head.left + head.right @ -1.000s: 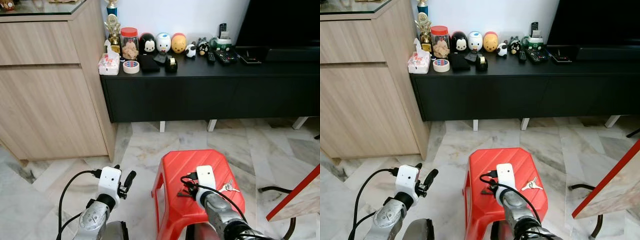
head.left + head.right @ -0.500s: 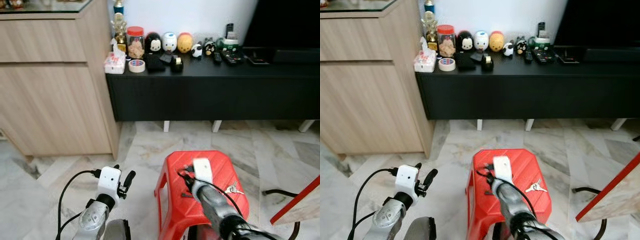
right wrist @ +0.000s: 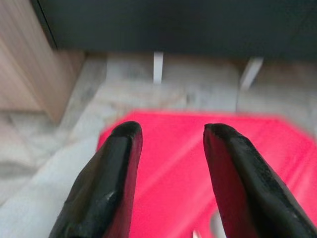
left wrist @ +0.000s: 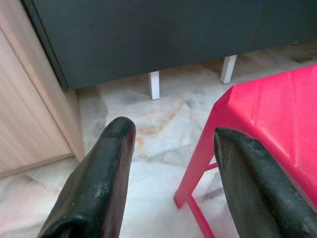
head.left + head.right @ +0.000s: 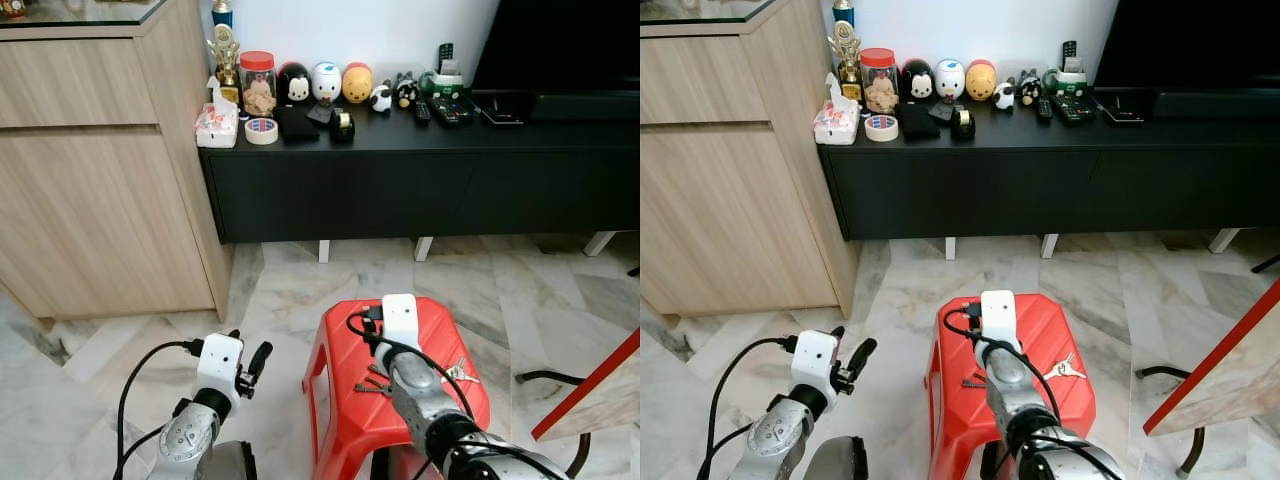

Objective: Hang keys on a hook

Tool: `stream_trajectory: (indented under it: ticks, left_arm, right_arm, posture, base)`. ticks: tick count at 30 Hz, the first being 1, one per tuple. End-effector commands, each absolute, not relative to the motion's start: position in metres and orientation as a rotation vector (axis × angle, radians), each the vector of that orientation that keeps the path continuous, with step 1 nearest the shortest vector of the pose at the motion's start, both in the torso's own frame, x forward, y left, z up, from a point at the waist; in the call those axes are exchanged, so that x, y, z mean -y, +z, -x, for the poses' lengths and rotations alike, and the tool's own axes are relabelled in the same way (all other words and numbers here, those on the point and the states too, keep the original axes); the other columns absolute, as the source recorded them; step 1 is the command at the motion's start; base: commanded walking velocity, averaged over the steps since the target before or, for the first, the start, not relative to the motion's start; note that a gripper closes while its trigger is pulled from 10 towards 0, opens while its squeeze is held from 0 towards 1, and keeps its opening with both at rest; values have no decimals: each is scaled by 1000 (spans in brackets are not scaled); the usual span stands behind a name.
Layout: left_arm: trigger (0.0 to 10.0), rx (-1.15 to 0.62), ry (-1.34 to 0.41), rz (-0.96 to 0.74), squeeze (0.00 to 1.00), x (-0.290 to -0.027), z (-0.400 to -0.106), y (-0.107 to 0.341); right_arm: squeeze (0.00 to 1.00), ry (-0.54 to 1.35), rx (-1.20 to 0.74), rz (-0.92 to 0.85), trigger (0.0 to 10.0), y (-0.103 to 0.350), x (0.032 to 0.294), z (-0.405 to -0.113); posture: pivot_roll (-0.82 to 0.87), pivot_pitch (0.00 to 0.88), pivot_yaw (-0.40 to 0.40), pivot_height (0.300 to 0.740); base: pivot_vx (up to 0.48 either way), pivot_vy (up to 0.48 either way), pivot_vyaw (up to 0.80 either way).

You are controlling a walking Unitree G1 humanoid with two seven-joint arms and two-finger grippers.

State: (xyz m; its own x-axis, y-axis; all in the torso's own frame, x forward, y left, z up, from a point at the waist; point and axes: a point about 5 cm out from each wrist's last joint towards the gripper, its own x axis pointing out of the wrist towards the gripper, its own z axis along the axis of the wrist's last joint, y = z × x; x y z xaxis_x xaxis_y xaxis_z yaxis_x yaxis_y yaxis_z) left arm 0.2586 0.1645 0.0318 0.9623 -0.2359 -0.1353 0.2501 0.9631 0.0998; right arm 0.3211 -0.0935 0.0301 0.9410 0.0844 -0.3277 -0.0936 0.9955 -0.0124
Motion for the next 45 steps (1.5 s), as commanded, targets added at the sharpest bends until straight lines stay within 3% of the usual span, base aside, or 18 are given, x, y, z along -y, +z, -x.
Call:
stream_trajectory:
  ticks: [1, 4, 11, 16, 22, 29, 45]
  left_arm:
    - [10000, -127, -250, -132, 0, -165, -257, 30]
    - [10000, -127, -247, -134, 0, -166, -257, 30]
    - [10000, -125, -237, -139, 0, -170, -256, 30]
    - [10000, -128, -240, -140, 0, -169, -256, 29]
    - [10000, -127, -243, -141, 0, -168, -258, 30]
    - [10000, -121, -241, -151, 0, -170, -261, 32]
    - [10000, -122, -240, -153, 0, -170, -261, 31]
  right_arm:
    - [0, 36, -230, 52, 10000, 18, 140, -301]
    - [0, 0, -119, 108, 10000, 13, 184, -267]
    - [0, -34, -26, 169, 10000, 27, 196, -253]
    - [0, -7, -79, 147, 10000, 22, 195, -245]
    - [0, -3, -232, 18, 10000, 3, 177, -263]
    - [0, 60, -336, 9, 10000, -3, 160, -276]
    - [0, 128, -597, 5, 10000, -35, 161, -257]
  posture:
    - [74, 0, -81, 599]
    - [78, 0, -83, 599]
    - [73, 0, -81, 599]
    - [63, 0, -76, 599]
    - [63, 0, -65, 599]
    - [74, 0, -66, 599]
    - [79, 0, -67, 599]
  base:
    - [0, 0, 0]
    - [0, 0, 0]
    - [0, 0, 0]
    - [0, 0, 0]
    - [0, 0, 0]
    - [0, 0, 0]
    - [0, 0, 0]
